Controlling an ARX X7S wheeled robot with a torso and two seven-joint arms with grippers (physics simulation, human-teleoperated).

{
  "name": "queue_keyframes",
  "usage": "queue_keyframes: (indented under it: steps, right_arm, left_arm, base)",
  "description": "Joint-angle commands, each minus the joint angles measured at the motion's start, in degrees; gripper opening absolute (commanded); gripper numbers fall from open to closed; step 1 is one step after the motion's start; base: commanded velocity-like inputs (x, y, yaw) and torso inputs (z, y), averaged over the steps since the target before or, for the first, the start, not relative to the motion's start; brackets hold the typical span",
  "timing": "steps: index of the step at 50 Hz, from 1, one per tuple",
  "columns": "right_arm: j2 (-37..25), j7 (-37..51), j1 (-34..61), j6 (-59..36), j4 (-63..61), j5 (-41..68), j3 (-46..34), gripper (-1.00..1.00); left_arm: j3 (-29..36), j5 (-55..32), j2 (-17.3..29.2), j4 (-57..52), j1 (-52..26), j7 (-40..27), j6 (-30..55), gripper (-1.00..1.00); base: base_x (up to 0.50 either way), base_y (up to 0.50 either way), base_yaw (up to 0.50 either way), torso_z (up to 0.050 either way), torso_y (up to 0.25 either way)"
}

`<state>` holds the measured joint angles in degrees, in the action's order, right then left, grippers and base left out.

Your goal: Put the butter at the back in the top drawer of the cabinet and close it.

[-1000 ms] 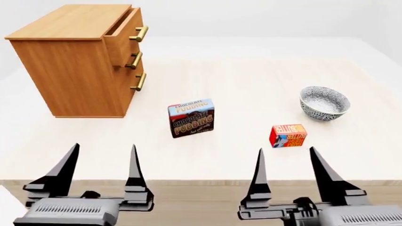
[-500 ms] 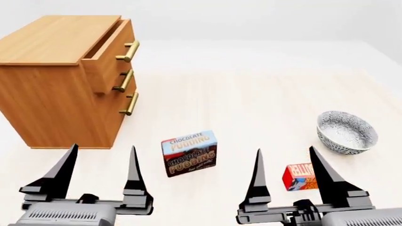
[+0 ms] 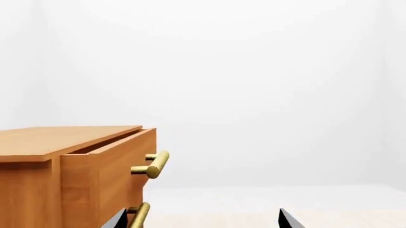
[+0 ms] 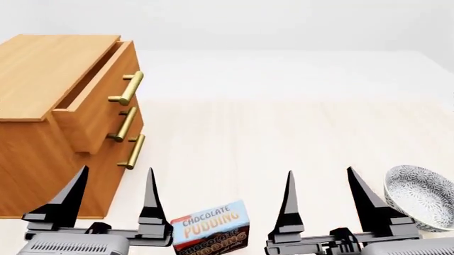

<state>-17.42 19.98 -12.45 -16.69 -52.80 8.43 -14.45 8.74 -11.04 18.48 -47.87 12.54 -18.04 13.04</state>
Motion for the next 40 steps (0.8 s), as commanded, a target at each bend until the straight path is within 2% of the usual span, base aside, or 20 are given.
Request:
queue_keyframes:
  steps: [1,15,20,26,28,32,37,40]
  right_arm:
    - [-0.3,0.6,-0.5,1.4,0.2,-0.2,-0.3,1.00]
    - [-0.8,1.1,-0.7,2.1,0.3,-0.7,-1.1,1.00]
    - [-0.9,1.3,-0.6,1.7,0.3,-0.6,-1.2,1.00]
    - [-1.2,1.5,-0.4,0.9,0.2,-0.2,-1.1,1.00]
    - [-1.3,1.3,-0.2,1.0,0.9,0.3,-0.8,1.00]
    - [-1.7,1.1,-0.2,1.2,1.7,1.8,0.3,1.00]
    - [-2.2,1.1,-0.3,1.4,1.9,3.3,1.5,1.00]
    - [-2.5,1.1,-0.1,0.9,1.4,3.8,1.8,1.00]
  left_arm:
    - [0.1,-0.4,0.4,-0.1,0.5,-0.3,-0.4,1.00]
    - [0.0,-1.1,0.8,0.1,0.5,-0.7,-0.6,1.00]
    - [-0.4,-3.7,1.4,-2.0,-4.4,-1.4,6.7,1.00]
    - [-2.3,-13.0,2.0,-7.2,-23.9,-4.1,31.0,1.00]
    - [-4.8,-18.5,1.0,-7.4,-32.9,-5.5,40.7,1.00]
    - [-8.2,-25.3,-0.9,-5.7,-46.5,-7.6,53.2,1.00]
    - [-9.1,-28.0,-2.9,1.1,-59.6,-9.0,61.5,1.00]
    - [-6.5,-26.5,-3.1,8.5,-66.9,-9.1,62.9,1.00]
  base:
    - [0.00,0.00,0.00,0.000,0.000]
    - [0.00,0.00,0.00,0.000,0.000]
    - [0.00,0.00,0.00,0.000,0.000]
    - [0.00,0.00,0.00,0.000,0.000]
    - [0.00,0.00,0.00,0.000,0.000]
    - [0.00,0.00,0.00,0.000,0.000]
    - [0.00,0.00,0.00,0.000,0.000]
    - [0.00,0.00,0.00,0.000,0.000]
